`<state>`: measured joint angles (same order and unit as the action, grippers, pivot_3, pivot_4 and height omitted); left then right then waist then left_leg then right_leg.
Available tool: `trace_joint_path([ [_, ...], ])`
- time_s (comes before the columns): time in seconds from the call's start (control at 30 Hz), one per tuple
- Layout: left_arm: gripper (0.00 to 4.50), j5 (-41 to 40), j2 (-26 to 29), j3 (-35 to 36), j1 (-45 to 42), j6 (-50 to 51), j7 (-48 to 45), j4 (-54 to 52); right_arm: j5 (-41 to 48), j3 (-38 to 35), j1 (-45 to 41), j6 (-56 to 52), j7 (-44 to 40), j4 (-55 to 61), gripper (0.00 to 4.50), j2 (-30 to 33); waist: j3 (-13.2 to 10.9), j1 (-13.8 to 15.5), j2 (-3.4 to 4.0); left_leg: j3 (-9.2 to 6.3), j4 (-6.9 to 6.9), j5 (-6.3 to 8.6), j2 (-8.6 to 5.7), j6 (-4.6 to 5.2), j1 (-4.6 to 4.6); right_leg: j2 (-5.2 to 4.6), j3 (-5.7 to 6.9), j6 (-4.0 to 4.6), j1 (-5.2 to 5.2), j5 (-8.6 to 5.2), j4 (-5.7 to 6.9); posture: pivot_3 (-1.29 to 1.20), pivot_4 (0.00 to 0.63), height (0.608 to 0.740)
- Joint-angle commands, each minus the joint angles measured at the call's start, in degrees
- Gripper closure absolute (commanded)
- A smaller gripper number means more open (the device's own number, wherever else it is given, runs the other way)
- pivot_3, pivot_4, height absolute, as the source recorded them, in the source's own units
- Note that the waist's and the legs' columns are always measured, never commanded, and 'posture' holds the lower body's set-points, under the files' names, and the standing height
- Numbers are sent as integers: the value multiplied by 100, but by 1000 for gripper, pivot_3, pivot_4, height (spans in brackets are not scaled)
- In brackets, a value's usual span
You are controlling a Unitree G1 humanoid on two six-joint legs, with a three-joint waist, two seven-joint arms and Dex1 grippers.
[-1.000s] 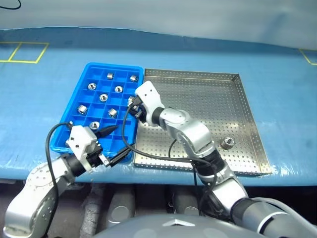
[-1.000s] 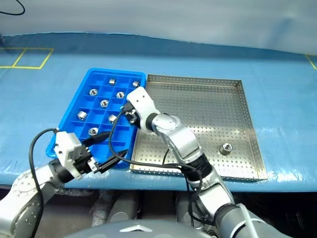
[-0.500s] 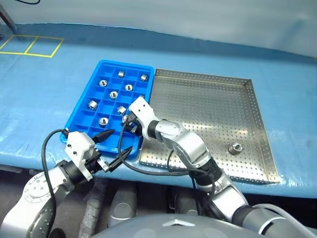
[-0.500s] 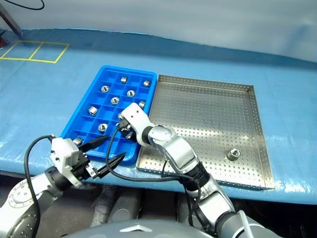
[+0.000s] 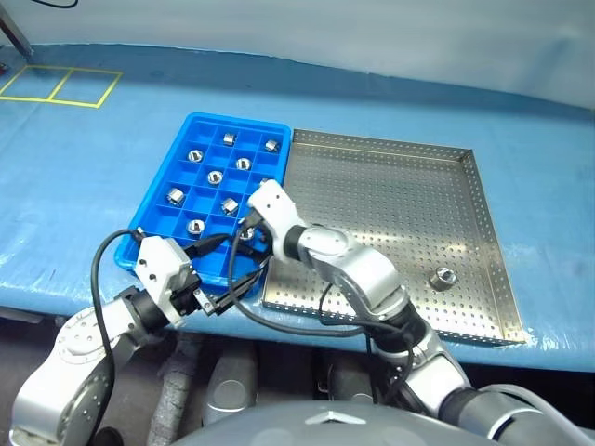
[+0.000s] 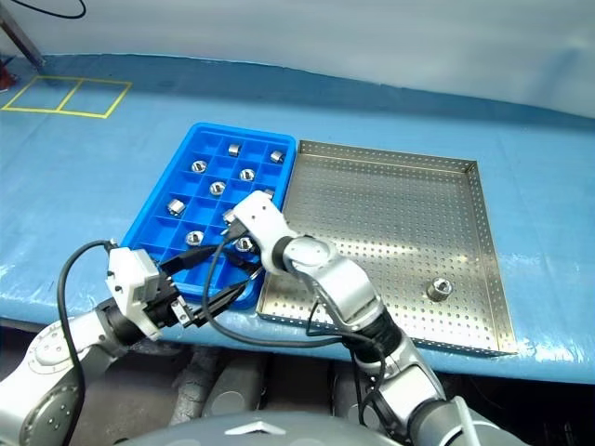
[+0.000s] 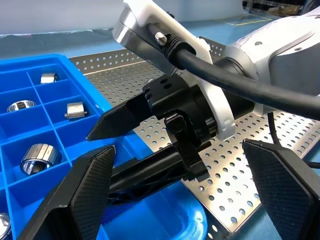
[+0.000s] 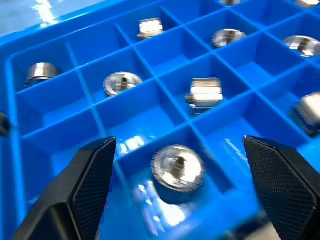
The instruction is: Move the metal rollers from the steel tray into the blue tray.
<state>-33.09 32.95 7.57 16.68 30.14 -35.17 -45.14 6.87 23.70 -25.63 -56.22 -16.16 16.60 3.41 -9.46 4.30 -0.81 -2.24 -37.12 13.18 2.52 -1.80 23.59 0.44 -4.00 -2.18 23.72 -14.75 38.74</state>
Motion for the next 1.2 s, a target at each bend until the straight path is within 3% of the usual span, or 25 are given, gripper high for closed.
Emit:
trace_joint_path([
  [0.03,0,-124,65,-206,-355,15,-159,84,-584,-672,334,-217,806,684,166,272,0,-32,0,2,0,0,0,0,2,0,-1,-1,2,1,-1,134,150,740],
  [0.3,0,-53,62,-977,-1569,35,-660,867,-1127,-2016,1560,-1584,1724,2082,166,272,0,-401,5,2,16,1,4,1,5,7,-4,-23,12,14,1,-12,150,740],
  [0.57,0,20,-23,-1440,-2274,-60,-1071,1457,-1298,-2543,2416,-1994,1890,2925,166,226,0,-852,5,5,10,2,7,2,1,11,-10,-31,10,17,4,-110,150,740],
  [0.73,0,85,-75,-1540,-2398,-75,-1181,1564,-1304,-2747,2602,-1862,1904,2882,166,202,0,-985,5,11,6,2,6,2,-2,12,-19,-40,9,22,6,-121,150,740],
  [1.17,0,138,-114,-1481,-2329,-42,-1203,1485,-997,-3227,2559,-1441,1693,2127,166,-119,1,-1014,3,13,5,2,5,2,-2,11,-23,-44,7,24,6,-87,150,740],
  [1.2,0,147,-109,-1476,-2319,-37,-1193,1476,-999,-3237,2568,-1381,1688,2067,339,-103,1,-1011,3,13,5,2,5,2,-3,11,-23,-45,6,24,5,-87,150,740],
])
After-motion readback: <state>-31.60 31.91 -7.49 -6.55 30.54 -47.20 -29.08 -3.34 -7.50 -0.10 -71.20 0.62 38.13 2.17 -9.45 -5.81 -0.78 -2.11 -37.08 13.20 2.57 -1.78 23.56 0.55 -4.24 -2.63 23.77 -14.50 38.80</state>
